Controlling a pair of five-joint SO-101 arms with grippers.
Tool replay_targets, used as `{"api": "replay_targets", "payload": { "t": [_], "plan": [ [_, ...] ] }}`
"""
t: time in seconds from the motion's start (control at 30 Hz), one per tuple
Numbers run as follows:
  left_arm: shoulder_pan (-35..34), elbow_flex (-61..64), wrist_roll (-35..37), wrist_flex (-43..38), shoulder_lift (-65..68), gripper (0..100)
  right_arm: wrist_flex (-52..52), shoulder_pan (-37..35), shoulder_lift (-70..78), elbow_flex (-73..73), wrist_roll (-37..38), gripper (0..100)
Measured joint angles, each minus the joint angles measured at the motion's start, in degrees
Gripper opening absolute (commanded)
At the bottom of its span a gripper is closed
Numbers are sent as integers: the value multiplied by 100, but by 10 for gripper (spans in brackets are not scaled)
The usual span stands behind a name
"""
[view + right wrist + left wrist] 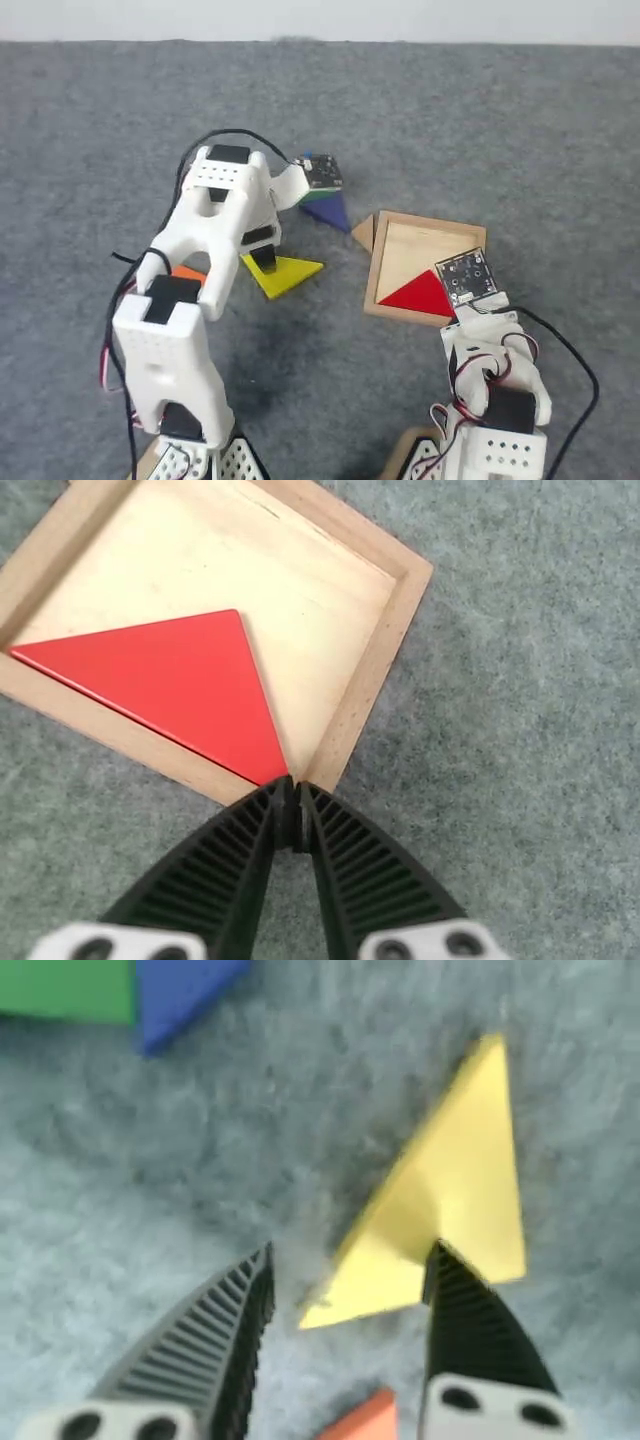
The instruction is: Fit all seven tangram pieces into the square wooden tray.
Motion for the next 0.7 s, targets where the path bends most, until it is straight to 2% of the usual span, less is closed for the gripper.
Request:
{"api": "replay_targets", "payload": {
  "t": [0.17,0.3,0.53,0.7],
  "plan": [
    [-44,123,-299,448,53,222,0,0,0,0,0,9],
    [-53,536,-299,396,9,222,0,0,-18,0,0,9],
    [237,1609,-281,-158,-721,221,0,-97,0,0,0,9],
    [308,2330,352,-695,-1380,221,0,-105,0,0,0,9]
  ]
}}
